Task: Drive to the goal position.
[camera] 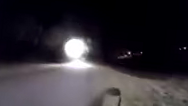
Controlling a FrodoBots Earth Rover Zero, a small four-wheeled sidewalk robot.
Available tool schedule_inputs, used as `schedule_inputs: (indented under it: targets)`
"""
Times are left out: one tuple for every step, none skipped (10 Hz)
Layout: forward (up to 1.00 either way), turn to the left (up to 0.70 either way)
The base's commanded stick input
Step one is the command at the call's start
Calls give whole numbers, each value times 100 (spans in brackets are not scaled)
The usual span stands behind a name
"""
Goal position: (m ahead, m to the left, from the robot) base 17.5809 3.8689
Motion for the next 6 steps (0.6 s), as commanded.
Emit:
schedule_inputs:
  targets:
    - [100,0]
    - [100,0]
    - [100,25]
    - [100,40]
    - [100,40]
    - [100,40]
